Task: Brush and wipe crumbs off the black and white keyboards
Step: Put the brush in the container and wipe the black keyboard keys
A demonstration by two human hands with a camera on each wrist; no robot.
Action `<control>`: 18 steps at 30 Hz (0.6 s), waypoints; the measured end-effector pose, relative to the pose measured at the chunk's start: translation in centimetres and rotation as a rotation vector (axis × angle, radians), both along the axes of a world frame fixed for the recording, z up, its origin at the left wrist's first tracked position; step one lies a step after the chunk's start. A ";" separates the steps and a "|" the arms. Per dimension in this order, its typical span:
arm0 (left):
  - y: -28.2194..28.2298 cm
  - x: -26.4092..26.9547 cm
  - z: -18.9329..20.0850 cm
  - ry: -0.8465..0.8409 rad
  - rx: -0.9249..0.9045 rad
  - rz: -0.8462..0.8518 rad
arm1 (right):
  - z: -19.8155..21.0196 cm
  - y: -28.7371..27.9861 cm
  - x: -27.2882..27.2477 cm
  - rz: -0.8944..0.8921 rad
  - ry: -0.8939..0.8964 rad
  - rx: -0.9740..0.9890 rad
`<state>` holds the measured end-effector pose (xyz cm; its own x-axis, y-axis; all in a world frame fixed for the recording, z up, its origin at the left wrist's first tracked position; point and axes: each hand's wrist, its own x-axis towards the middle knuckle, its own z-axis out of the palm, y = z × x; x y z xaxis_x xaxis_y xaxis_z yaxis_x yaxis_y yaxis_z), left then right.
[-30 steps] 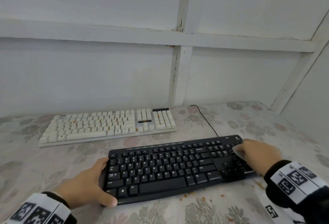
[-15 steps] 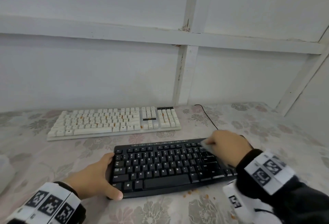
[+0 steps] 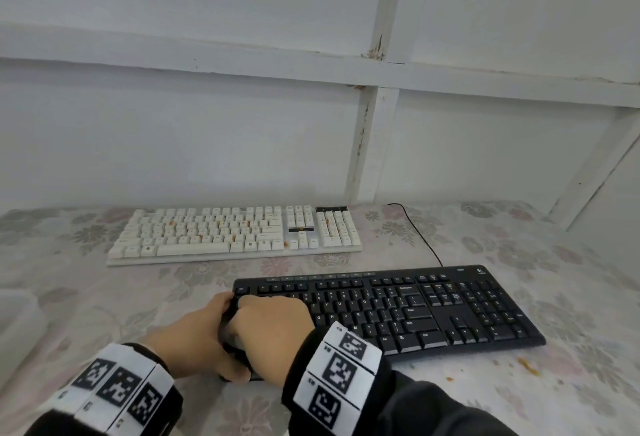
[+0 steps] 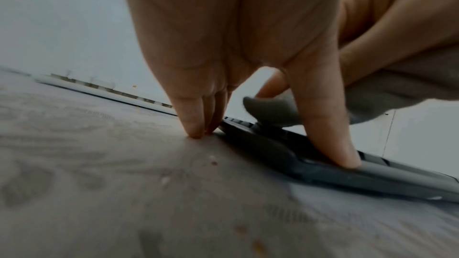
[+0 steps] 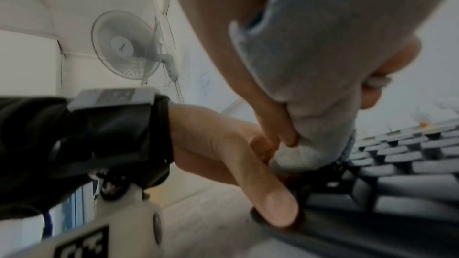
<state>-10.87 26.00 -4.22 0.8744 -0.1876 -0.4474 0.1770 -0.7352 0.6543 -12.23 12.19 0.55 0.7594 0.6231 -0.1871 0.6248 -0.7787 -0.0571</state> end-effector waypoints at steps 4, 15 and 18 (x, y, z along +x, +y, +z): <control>0.2 -0.1 -0.2 -0.013 -0.050 0.022 | 0.8 -2.4 0.1 -0.023 -0.016 -0.031; 0.4 -0.3 -0.5 0.013 -0.161 0.022 | 0.7 -9.6 1.0 -0.232 -0.008 -0.074; 0.4 -0.3 -0.4 0.010 -0.164 0.024 | 1.4 -8.8 1.5 -0.299 -0.035 -0.065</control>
<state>-11.22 26.43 -4.65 0.8751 -0.2376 -0.4217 0.2009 -0.6144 0.7630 -10.74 3.36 1.90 0.9140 0.3584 -0.1902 0.3680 -0.9297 0.0164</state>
